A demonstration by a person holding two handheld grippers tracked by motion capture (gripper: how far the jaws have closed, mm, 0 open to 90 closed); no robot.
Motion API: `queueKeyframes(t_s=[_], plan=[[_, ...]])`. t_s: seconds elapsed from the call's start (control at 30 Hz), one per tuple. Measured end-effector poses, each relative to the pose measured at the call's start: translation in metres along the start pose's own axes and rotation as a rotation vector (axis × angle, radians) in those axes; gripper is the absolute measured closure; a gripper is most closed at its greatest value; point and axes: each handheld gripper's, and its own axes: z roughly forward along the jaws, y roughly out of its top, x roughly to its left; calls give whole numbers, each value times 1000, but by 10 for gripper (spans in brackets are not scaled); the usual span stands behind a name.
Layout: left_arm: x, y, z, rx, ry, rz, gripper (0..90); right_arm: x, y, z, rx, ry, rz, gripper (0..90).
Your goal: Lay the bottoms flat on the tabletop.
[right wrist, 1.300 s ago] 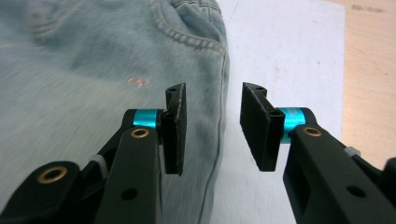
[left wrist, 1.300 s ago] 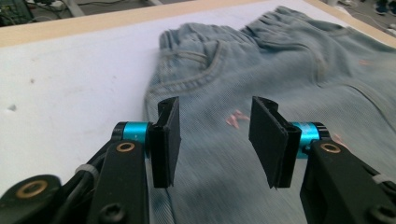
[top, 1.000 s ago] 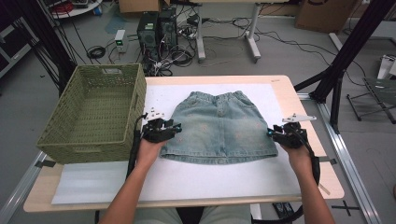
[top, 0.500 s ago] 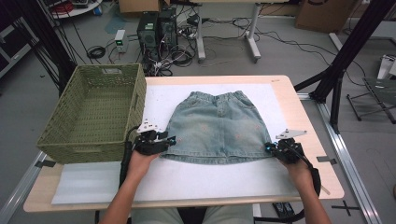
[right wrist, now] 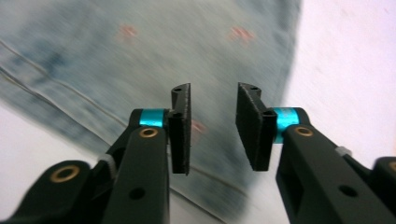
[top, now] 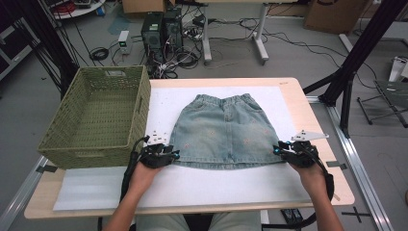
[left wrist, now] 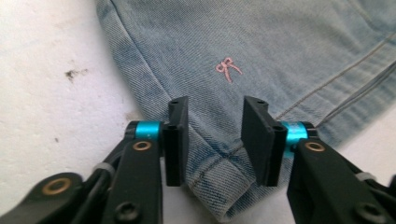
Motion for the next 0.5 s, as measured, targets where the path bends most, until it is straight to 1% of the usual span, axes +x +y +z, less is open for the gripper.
queueKeyframes(t_s=[0.03, 0.07, 0.1, 0.13, 0.2, 0.23, 0.27, 0.33, 0.37, 0.4, 0.43, 0.47, 0.5], plan=[[-2, 0, -1, 4, 23, 26, 705, 4, 2, 1, -6, 9, -5, 655], [-2, -1, -1, 7, 38, 51, 785, 11, 6, 4, -16, 23, -22, 653], [-2, -2, -2, 0, 46, 65, 837, 15, 9, 6, -19, 32, -24, 649], [-2, -3, -3, -9, 56, 59, 856, 21, 13, 9, -26, 46, -29, 647], [-3, -4, -5, -16, 70, 67, 896, 36, 21, 18, -31, 81, -46, 647], [-2, -5, -6, -23, 73, 67, 896, 39, 22, 20, -26, 90, -50, 646], [-2, -6, -8, -32, 68, 62, 896, 47, 25, 25, -21, 103, -65, 647], [1, -7, -13, -60, 63, 38, 897, 59, 29, 33, 0, 124, -86, 642], [4, -8, -17, -79, 56, 14, 896, 63, 30, 37, 5, 130, -93, 631], [5, -9, -18, -94, 51, -2, 896, 69, 32, 42, 22, 146, -100, 629], [6, -9, -20, -105, 38, -15, 896, 73, 33, 45, 28, 156, -104, 629], [7, -9, -21, -115, 34, -27, 888, 77, 34, 49, 42, 163, -104, 629], [7, -9, -22, -121, 31, -34, 845, 82, 35, 54, 54, 170, -114, 629]])
